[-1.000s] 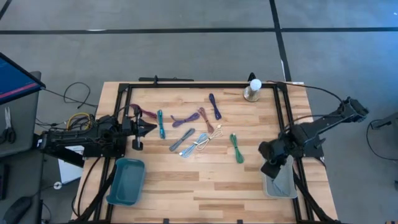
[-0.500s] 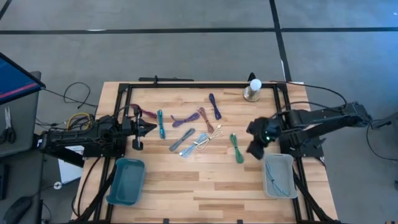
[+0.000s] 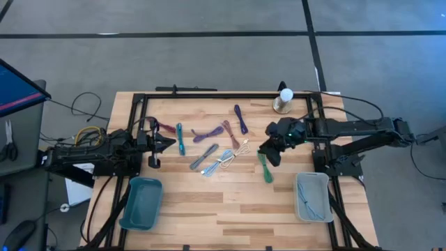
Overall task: Pick & Place USB Port
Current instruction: Put the blue patterned USB cable into the blue bin
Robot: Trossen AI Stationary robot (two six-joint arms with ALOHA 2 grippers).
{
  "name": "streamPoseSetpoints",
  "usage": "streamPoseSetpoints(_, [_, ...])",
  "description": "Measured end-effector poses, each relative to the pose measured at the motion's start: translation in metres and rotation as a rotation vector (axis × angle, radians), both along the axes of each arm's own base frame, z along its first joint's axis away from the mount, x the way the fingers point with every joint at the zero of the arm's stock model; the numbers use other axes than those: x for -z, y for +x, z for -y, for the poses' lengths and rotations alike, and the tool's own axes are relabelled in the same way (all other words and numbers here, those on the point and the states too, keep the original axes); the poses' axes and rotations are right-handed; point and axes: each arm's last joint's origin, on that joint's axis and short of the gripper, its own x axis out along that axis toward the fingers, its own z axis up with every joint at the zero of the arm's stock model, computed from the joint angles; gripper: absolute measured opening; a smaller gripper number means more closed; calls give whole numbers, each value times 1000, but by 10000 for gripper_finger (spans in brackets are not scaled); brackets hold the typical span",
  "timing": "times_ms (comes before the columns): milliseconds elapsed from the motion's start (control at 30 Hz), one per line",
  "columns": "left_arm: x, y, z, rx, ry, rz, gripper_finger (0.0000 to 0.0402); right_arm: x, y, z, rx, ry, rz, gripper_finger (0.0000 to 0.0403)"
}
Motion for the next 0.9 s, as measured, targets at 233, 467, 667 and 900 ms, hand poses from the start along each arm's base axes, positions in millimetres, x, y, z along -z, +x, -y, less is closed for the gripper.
streamPoseSetpoints(233, [1,1,0,0,-1,-9,17,36,25,18,136,-81,-157,107])
streamPoseSetpoints(467, [1,1,0,0,-1,-9,17,69,55,31,262,-174,-181,107])
streamPoseSetpoints(667, [1,1,0,0,-1,-8,17,90,76,38,304,-175,-131,107])
streamPoseSetpoints(900, [0,1,0,0,-1,-7,17,104,75,50,405,-255,-205,107])
